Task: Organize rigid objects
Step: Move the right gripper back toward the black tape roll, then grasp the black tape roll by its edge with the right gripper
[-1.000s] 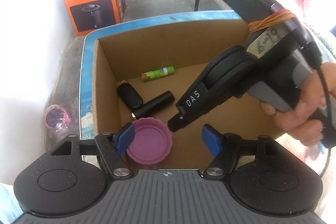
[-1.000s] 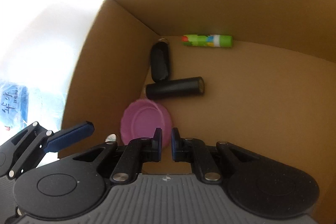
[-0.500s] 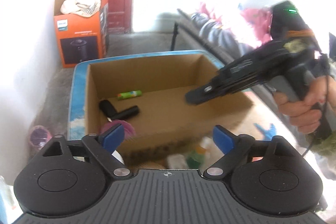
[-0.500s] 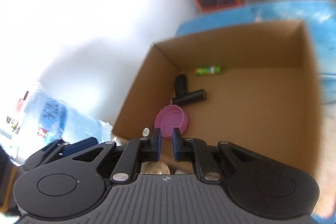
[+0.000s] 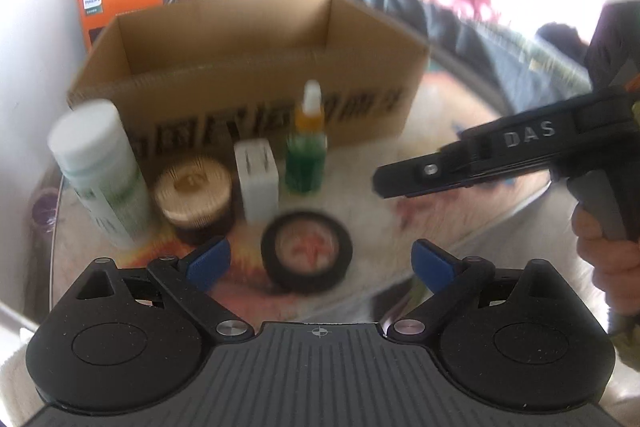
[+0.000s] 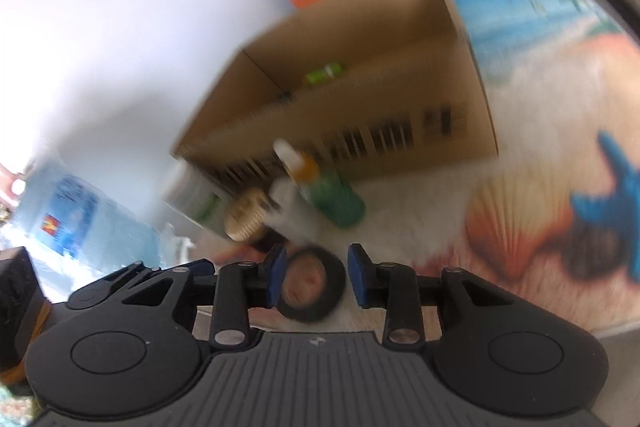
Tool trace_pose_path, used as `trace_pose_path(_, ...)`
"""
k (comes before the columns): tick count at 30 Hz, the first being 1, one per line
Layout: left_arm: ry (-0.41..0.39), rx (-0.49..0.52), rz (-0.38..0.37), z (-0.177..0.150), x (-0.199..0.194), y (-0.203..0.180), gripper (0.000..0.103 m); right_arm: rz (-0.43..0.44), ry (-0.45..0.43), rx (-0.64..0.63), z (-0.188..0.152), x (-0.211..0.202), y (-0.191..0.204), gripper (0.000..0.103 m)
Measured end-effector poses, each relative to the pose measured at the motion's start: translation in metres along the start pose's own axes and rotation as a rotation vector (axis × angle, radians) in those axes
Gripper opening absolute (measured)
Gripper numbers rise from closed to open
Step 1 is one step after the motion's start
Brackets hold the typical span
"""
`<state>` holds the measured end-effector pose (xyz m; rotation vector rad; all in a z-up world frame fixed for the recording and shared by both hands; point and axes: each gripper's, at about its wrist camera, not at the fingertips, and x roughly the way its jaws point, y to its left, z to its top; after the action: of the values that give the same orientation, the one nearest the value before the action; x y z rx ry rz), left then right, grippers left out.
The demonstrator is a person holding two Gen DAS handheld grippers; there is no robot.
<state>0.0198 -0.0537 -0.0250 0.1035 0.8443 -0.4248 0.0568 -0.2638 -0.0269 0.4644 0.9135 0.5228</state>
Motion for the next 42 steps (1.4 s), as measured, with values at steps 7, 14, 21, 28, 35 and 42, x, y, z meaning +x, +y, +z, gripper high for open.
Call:
trace_pose_path(7, 0.036, 0.058, 0.084, -0.012, 0.026, -0.013, 0.085, -0.091, 0.006, -0.123, -0.019, 0.031, 0.02, 0.036)
trace_pose_path(14, 0.046, 0.043, 0.094, -0.017, 0.033, -0.007, 0.075, -0.145, 0.01, -0.205, -0.022, 0.049, 0.032, 0.036)
trace_pose_path(21, 0.033, 0.026, 0.074, -0.017, 0.034, -0.003, 0.067, -0.151, 0.01, -0.222, -0.021, 0.052, 0.03, 0.032)
trace_pose_path(28, 0.021, 0.026, 0.073, -0.015, 0.036, -0.004, 0.065, -0.177, 0.008, -0.263, -0.02, 0.056, 0.033, 0.02)
trace_pose_path(35, 0.006, 0.046, 0.075, -0.014, 0.028, -0.011, 0.064, -0.182, -0.006, -0.251, -0.022, 0.047, 0.034, 0.02)
trace_pose_path(42, -0.099, 0.088, 0.074, -0.001, -0.011, -0.026, 0.064, -0.184, -0.123, -0.278, -0.019, -0.002, 0.055, 0.02)
